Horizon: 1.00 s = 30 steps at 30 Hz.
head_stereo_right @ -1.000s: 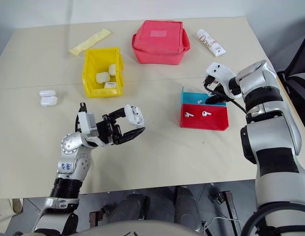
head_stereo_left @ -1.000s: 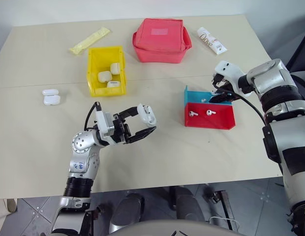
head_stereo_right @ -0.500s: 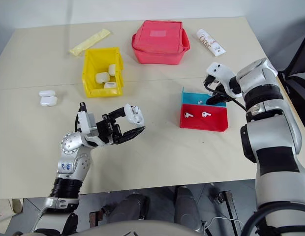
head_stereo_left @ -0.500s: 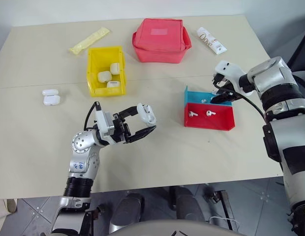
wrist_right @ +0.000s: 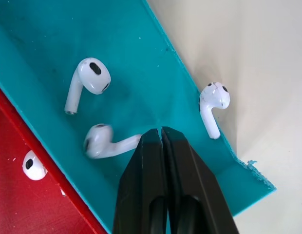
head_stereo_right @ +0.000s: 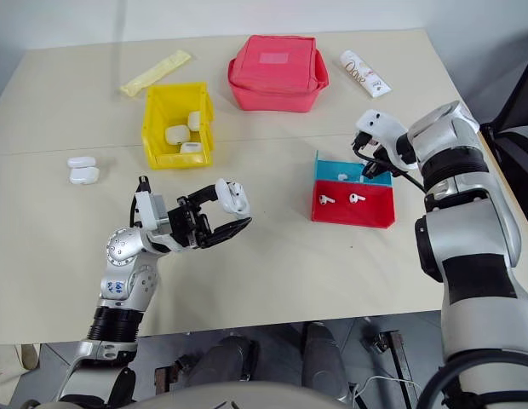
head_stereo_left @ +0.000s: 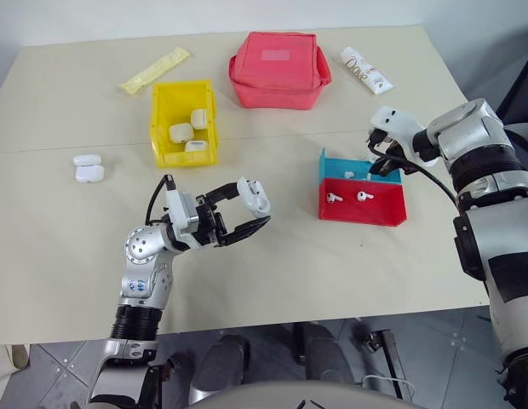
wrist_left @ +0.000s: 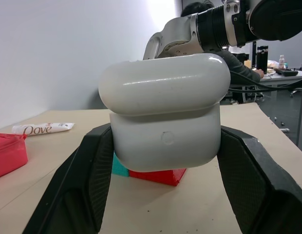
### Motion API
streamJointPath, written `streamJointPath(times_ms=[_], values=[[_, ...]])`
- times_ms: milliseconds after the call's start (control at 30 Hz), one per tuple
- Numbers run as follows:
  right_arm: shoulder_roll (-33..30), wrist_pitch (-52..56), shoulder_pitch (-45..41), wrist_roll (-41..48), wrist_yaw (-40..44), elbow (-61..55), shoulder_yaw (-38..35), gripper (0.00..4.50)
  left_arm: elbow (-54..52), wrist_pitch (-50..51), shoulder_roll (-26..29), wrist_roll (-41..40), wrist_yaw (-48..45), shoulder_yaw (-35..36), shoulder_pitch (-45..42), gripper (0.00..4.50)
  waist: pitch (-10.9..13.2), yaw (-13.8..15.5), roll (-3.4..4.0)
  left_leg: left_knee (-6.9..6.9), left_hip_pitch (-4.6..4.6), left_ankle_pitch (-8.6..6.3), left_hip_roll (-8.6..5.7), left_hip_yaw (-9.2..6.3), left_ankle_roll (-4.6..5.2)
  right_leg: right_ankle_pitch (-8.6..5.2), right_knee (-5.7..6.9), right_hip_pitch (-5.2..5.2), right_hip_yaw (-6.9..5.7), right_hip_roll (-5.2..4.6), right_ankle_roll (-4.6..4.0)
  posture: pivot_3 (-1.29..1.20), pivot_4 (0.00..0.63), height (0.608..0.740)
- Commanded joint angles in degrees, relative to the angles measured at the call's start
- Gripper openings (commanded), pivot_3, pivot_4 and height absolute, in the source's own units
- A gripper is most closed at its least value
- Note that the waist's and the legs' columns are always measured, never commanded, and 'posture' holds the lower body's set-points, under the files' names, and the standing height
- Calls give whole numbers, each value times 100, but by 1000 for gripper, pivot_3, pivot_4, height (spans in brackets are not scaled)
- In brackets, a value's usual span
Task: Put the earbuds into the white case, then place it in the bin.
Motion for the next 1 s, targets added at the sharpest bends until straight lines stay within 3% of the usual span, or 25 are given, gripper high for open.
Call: streamJointPath(times_ms=[33,467,567,800,1000], values=[[-50,-75,-53,15,20,-46,-73,31,-132,-104,17,11,33,12,-65,2817,0,-2,0,1,0,0,0,0,0,0,0,0,0,0,0,0,150,740],[-288,-845,101,222,662,-694,-171,31,-51,-152,22,-1,-17,-11,-115,2817,0,-8,0,2,0,0,0,1,0,0,2,0,-3,0,0,0,150,740],[-304,-807,139,251,766,-859,-161,583,-1,-171,17,0,-34,-13,-162,2817,-1,-11,0,3,0,0,0,1,0,0,2,0,-4,0,0,0,150,740],[-202,-595,101,231,525,-847,-143,2871,54,-187,22,-1,-39,-2,-221,2817,-1,-11,-1,4,0,0,0,1,0,0,3,0,-5,-1,0,0,150,740],[-179,-580,-41,153,-25,-499,-139,2871,-4,-174,46,-6,-18,16,-168,2817,-1,-12,-1,4,0,0,0,1,0,0,4,-1,-5,-1,-1,0,150,740]])
